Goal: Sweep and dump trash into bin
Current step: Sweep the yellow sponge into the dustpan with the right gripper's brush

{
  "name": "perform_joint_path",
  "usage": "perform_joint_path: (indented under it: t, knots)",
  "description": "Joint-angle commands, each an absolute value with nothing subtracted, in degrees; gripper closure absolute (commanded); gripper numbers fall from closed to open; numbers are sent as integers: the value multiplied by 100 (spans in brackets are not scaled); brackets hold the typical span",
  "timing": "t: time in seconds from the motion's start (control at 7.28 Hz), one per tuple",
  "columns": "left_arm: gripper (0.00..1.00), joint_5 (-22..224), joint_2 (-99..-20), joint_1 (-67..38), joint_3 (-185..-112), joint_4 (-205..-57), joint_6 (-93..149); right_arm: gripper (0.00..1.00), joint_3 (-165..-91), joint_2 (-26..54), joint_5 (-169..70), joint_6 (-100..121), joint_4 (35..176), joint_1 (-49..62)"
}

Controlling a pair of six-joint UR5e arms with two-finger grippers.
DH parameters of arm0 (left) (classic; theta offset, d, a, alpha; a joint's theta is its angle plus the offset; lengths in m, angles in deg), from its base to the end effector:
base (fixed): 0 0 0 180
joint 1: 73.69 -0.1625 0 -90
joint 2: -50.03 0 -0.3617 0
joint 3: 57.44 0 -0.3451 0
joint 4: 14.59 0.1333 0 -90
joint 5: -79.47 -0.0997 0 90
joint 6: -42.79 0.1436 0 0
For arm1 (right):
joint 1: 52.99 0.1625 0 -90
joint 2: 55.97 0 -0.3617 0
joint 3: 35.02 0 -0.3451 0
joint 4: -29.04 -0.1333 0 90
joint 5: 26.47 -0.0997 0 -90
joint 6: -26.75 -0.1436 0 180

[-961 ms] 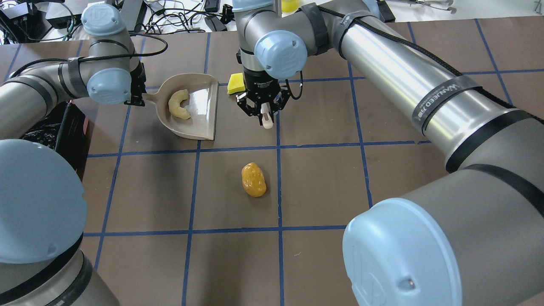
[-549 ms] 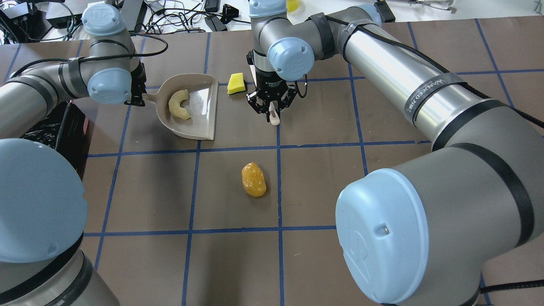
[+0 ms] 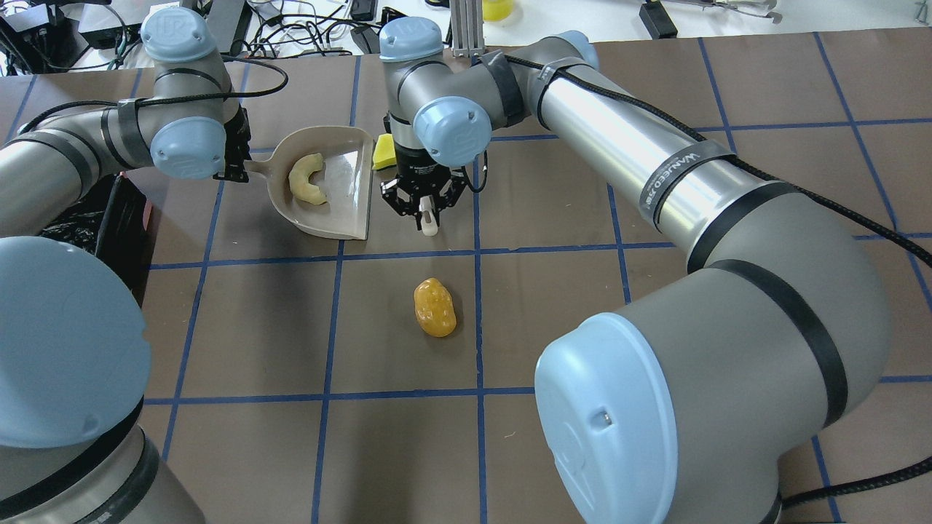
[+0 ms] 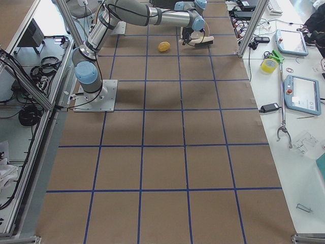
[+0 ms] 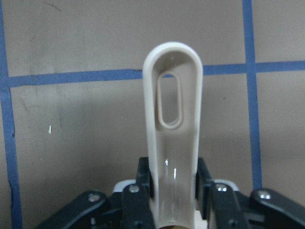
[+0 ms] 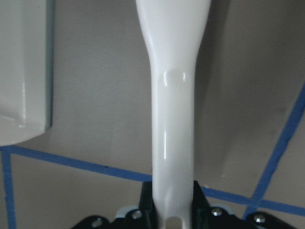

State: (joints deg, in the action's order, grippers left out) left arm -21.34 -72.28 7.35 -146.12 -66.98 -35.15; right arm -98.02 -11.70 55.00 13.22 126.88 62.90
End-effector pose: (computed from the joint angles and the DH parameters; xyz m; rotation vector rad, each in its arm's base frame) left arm -0.0109 -0.6137 0.1619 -2.1000 2.1927 -0.3074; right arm 0.4259 -0.5235 0.1459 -0.3064 3.0305 0.3499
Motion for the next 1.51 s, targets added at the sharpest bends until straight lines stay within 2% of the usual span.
perform_joint_path:
  t: [0.0,0.55,0.96,1.37]
  knots:
    - [100,-2134,-7214,735,-14612,-6697,-3499,96,-9743,-1193,5273,454,12843,6828]
    - [100,-2116,-7161,735,-14621,-6714,-3491,96,-9751,-1159,5280,459,12880,6840]
    - [100,-2116,-7144,735,-14638,-6723,-3464,96,-10083,-362,5307,626,11969,6007]
    - [100,-1968,-6776,778,-14970,-6767,-3429,98,-11837,893,5667,723,11965,5556]
